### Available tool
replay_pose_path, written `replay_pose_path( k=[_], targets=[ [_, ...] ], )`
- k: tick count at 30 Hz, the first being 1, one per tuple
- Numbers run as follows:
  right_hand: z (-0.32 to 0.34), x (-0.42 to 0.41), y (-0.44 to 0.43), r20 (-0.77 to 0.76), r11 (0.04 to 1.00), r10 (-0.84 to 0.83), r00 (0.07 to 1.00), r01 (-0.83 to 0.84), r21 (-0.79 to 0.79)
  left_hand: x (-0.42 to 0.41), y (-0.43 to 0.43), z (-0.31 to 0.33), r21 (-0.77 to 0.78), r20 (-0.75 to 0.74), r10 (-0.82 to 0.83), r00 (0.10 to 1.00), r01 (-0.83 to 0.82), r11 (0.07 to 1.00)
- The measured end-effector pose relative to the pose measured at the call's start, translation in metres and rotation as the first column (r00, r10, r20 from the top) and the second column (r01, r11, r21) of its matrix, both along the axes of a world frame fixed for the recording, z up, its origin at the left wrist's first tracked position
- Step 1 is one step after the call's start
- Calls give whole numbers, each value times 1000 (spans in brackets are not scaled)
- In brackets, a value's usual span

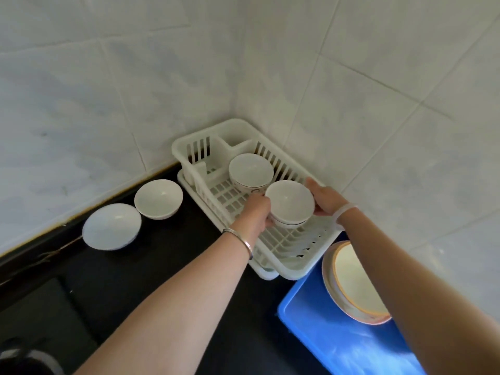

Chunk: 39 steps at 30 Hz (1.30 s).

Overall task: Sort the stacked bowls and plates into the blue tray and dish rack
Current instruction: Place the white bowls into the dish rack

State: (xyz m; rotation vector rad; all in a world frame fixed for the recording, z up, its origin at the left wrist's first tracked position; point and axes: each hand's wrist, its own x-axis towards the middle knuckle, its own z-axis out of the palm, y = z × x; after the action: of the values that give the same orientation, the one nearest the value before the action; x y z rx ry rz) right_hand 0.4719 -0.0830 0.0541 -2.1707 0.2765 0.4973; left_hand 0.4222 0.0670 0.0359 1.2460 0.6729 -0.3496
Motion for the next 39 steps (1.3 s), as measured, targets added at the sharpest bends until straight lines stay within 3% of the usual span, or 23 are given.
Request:
replay_pose_path(
  k=[9,18,27,33,39],
  targets=[
    [-29,13,-16,-2,961,148,989,-144,-236,17,-18,-27,107,-50,-164,985,168,980],
    [-43,21,-21,4,864,282,959,-252,-436,23,-19,-37,133,-99,-213,972,225,965],
    [-45,22,-20,2,839,267,964,-231,-493,24,-16,-39,72,-86,-235,968,242,968],
    [-43,11,-22,123,814,262,957,-151,-561,23,-17,-39,68,-76,-232,970,237,969],
    [-39,7,-21,84,802,279,956,-184,-568,22,-17,-37,68,-73,-227,971,232,970]
  ],
)
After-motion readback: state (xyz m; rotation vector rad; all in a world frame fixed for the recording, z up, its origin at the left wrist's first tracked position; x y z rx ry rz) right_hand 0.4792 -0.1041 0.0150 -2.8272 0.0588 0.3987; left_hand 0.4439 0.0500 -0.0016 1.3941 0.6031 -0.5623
